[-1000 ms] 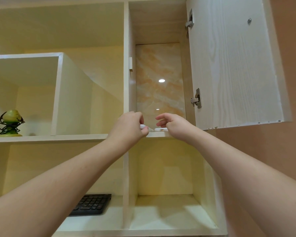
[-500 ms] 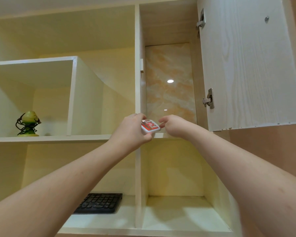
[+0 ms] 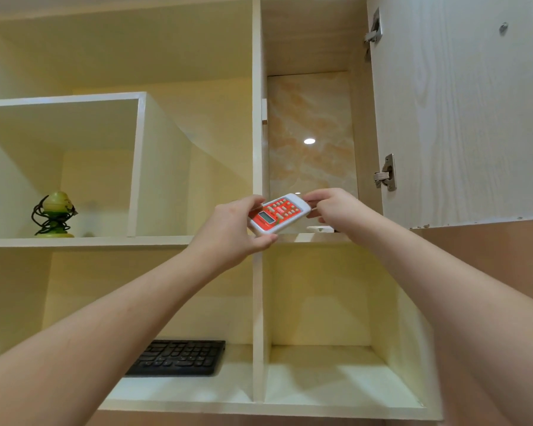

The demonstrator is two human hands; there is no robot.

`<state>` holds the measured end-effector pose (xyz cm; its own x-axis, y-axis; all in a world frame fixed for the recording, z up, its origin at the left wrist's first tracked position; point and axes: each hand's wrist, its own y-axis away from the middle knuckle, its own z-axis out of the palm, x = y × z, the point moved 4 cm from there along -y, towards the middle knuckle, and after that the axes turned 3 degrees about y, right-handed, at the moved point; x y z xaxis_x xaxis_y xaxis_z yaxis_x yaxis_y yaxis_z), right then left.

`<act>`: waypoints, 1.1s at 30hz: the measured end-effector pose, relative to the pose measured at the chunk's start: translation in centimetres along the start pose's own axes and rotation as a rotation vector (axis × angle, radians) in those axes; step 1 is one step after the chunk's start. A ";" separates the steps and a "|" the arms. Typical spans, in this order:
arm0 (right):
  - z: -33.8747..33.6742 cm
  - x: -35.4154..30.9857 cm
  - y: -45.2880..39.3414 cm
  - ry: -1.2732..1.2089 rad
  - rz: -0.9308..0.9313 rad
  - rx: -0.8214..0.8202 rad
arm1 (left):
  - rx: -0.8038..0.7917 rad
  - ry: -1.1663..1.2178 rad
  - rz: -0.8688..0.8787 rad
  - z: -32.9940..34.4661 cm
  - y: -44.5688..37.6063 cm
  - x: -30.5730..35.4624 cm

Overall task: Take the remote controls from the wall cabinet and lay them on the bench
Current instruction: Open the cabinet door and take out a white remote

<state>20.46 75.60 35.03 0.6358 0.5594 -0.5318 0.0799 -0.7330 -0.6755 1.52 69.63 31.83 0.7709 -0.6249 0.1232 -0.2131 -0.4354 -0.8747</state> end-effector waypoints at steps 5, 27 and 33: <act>-1.4 1.0 2.5 -0.301 0.060 -0.006 | -0.071 0.097 -0.002 0.3 0.5 -0.8; 3.2 3.4 17.0 -0.774 0.295 -0.032 | -0.355 0.573 -0.151 1.9 10.7 -4.1; 4.8 4.7 22.2 -0.787 0.365 0.050 | -0.396 0.697 -0.241 3.8 14.7 -4.5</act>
<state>21.58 63.84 15.12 -0.1019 0.4107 -0.9061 -0.0709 -0.9115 -0.4052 -2.80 68.56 16.64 0.3024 -0.6863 0.6615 -0.3851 -0.7228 -0.5738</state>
